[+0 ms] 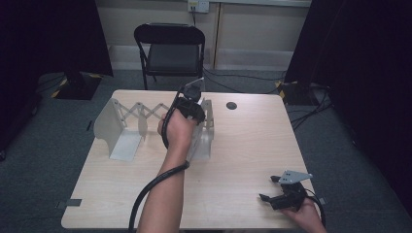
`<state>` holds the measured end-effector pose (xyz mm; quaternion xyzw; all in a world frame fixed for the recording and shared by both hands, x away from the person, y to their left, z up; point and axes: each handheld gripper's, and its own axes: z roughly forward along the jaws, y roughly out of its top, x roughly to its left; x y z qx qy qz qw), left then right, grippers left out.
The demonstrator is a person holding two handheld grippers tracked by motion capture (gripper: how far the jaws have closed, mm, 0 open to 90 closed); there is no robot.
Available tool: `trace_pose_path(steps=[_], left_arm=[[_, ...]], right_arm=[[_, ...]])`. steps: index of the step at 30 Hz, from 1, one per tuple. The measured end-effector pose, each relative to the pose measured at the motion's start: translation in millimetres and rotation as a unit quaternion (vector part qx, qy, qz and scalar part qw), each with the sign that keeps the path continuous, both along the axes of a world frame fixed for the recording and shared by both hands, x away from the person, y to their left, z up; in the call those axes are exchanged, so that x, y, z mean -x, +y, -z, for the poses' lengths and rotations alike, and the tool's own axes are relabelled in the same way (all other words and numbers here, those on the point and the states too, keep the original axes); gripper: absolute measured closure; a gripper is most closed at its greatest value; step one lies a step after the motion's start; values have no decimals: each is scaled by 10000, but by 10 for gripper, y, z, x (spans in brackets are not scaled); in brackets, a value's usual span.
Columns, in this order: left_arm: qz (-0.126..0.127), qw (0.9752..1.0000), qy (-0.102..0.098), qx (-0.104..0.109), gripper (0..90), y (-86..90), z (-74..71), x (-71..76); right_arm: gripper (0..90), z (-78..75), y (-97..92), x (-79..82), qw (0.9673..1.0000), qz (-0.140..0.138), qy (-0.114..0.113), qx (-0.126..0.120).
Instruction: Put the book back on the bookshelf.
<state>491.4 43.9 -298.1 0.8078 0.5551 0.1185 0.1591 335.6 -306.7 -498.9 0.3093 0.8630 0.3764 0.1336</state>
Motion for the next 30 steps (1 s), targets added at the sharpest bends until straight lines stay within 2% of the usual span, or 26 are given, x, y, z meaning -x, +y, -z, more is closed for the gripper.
trace_pose_path(steps=[16, 23, 30], left_arm=[[-116, 9999, -1, -16, 531, 8, 11, -67], [-259, 9997, 41, 37, 531, 22, 31, -98], [-359, 9993, 34, -27, 531, 4, 45, -133]], right_arm=[[137, 2, 1, -1, 10000, -3, -9, -12], [137, 2, 1, 0, 10000, 1, -2, -13], [137, 0, 2, 1, 10000, 7, 11, -14]])
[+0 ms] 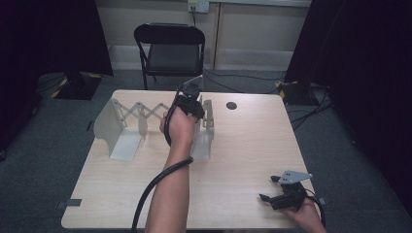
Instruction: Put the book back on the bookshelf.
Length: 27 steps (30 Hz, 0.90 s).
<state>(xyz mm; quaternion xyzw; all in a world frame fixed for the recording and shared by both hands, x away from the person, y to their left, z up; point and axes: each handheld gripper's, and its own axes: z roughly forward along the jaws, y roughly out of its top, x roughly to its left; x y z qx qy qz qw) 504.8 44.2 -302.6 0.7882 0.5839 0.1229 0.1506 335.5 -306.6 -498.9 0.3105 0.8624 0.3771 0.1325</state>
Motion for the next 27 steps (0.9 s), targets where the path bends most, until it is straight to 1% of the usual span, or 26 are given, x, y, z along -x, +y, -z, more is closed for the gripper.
trace_pose_path(steps=[2, 4, 7, 12, 15, 16, 18, 20, 21, 23, 25, 27], left_arm=[[-76, 10000, 13, 19, 531, -12, 2, -12], [-64, 10000, 18, -7, 531, -21, 3, -22], [-114, 9999, 37, 20, 532, -40, 1, -33], [-292, 9995, 6, 100, 532, -37, -2, -60], [-292, 9995, 24, 65, 531, -39, -8, -71], [-290, 9996, 18, 17, 531, -40, -10, -73], [-347, 9994, 14, -13, 531, -42, -5, -78], [-364, 9993, 39, -20, 531, -33, 0, -85], [-433, 9990, 47, 18, 531, -29, 6, -90], [-426, 9991, 43, 18, 531, -36, 8, -93], [-377, 9993, 19, -44, 531, -65, 10, -96], [-397, 9992, 33, -34, 531, -77, 8, -103]], right_arm=[[137, 0, 0, 0, 10000, -1, -1, -1], [136, -1, -1, 0, 10000, -5, 3, 4], [136, 0, -1, 0, 10000, -2, -2, 0], [137, -1, -1, 0, 10000, 0, 0, 9], [136, -2, 0, 1, 10000, 5, 7, 8], [136, -1, -1, 0, 10000, -1, 1, 9], [135, 0, 0, 0, 10000, -3, 0, 1], [133, 0, 0, 0, 10000, -7, 2, 10], [133, 0, 0, -1, 10000, -10, -4, 11], [133, 0, 0, -1, 10000, -7, -1, 11], [133, 2, 1, -2, 10000, -10, -10, 2], [132, 0, 0, -1, 10000, -10, -3, 12]])
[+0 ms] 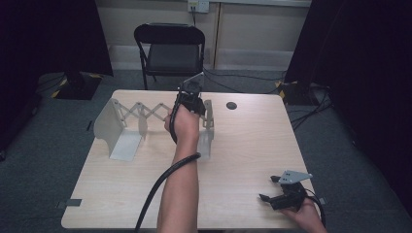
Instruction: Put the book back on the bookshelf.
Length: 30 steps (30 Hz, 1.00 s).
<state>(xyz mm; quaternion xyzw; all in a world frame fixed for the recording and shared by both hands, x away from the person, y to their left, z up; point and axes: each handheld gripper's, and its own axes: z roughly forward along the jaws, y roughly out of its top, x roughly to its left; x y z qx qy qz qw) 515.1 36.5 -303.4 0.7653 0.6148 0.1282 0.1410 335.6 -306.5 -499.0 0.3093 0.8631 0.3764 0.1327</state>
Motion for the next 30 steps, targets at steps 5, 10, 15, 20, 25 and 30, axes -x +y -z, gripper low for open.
trace_pose_path(steps=[5, 10, 15, 20, 25, 30], left_arm=[[-40, 10000, -16, 10, 531, -27, 4, -16], [-75, 10000, -19, -7, 531, -64, 4, -33], [-55, 10000, -26, 15, 531, -81, 0, -48], [-114, 9999, -20, 13, 531, -106, 16, -62], [-95, 10000, -3, 8, 531, -131, 33, -73], [-152, 9998, 10, 88, 531, -108, 30, -78]], right_arm=[[132, -1, 0, 1, 10000, 3, 3, 1], [133, 0, 0, 1, 10000, 1, 2, 1], [133, 0, 0, 1, 10000, 1, 2, 1], [133, -1, 1, 1, 10000, 5, 6, 1], [132, -1, 1, 1, 10000, 5, 7, 0], [133, -1, 1, 1, 10000, 5, 6, 1]])
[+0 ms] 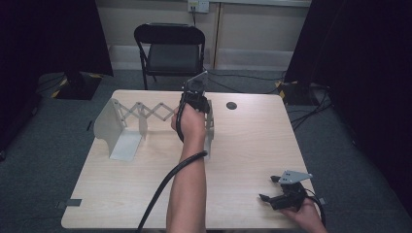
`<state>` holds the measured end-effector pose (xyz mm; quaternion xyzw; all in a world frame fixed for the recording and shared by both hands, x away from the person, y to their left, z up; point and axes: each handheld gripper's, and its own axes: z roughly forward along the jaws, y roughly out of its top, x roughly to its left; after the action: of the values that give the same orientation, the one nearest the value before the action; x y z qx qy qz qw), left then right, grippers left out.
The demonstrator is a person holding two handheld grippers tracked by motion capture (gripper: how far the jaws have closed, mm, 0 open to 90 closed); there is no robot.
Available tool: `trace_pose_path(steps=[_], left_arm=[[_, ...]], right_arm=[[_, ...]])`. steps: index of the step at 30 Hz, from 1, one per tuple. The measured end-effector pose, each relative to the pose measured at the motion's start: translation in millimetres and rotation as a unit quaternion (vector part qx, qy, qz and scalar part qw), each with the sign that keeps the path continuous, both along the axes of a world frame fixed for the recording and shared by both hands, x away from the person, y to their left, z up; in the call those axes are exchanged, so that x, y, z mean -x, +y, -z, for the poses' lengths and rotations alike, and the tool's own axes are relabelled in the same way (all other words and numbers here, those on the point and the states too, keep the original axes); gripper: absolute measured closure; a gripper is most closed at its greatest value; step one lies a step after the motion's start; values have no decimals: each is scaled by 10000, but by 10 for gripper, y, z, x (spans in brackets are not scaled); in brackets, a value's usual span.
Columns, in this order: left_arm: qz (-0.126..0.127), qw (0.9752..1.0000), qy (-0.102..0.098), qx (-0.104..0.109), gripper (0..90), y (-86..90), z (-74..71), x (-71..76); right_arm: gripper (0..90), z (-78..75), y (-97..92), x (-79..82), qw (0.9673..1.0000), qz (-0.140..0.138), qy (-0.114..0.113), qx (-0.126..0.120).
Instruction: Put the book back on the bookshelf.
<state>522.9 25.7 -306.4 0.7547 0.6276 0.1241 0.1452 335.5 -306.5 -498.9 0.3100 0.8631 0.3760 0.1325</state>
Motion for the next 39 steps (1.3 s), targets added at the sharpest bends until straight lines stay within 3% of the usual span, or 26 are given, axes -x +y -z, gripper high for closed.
trace_pose_path(steps=[8, 18, 28, 32, 39], left_arm=[[-214, 9998, -45, 2, 530, -24, 0, 0], [-259, 9996, -3, -60, 526, -66, 9, -22], [-204, 9997, -140, -52, 510, -20, 8, 17], [-93, 9995, -246, -153, 488, 3, -36, 57], [35, 9995, -286, -116, 468, 37, -80, 121]], right_arm=[[133, -1, 1, 2, 10000, 6, 10, 0], [133, 0, 1, 2, 10000, 7, 11, -2], [132, 0, 1, 3, 10000, 9, 13, -3], [133, 0, 1, 2, 10000, 6, 12, 0], [132, 0, 1, 1, 10000, 3, 3, 0]])
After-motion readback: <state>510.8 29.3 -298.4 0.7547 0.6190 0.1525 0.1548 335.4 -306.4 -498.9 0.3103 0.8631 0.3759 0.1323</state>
